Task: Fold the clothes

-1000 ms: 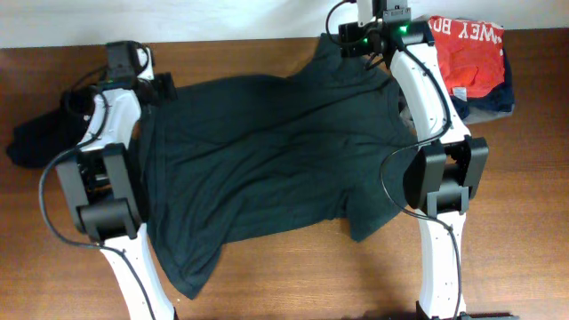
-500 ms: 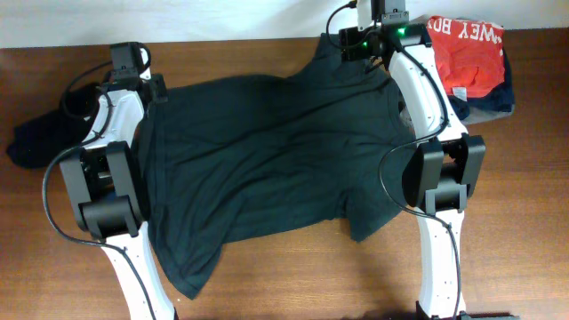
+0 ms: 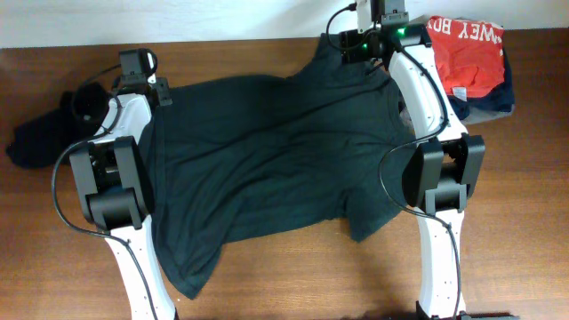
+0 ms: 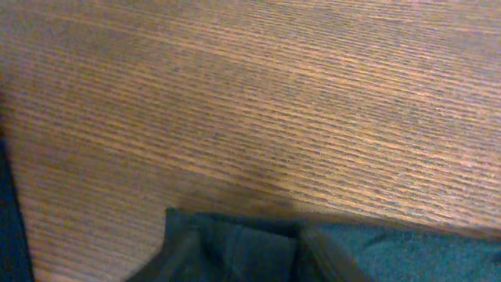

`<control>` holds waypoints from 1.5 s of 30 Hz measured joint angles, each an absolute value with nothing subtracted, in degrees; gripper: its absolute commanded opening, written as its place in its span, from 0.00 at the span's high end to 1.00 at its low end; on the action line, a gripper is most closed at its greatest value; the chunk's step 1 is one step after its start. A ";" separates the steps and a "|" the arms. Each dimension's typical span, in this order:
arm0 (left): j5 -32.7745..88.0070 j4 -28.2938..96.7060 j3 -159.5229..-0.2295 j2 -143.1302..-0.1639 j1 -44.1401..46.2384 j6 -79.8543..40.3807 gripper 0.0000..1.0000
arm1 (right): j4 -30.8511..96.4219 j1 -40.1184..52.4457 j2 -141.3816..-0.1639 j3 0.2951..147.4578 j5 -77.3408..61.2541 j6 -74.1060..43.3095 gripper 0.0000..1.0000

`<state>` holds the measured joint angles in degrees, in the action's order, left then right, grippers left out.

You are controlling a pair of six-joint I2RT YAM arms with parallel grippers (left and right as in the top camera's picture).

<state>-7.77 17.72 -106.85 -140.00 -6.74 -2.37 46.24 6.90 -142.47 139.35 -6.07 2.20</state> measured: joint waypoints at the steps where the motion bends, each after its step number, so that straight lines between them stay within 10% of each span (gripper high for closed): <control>1: -7.77 17.58 -106.85 -140.05 -6.70 -2.35 0.78 | 46.24 6.90 -142.47 139.35 -6.07 2.20 0.29; 5: -8.01 17.54 -106.85 -140.11 -6.55 -2.70 0.99 | 46.17 6.90 -142.47 139.35 -6.07 2.20 0.29; 26: -13.17 32.38 -114.98 -138.10 -6.15 -2.39 0.88 | 41.76 7.03 -146.56 139.35 -6.44 1.63 0.30; 45: -14.00 34.79 -115.09 -137.03 -5.91 -2.39 0.99 | 40.62 8.69 -148.16 139.35 -7.01 1.48 0.37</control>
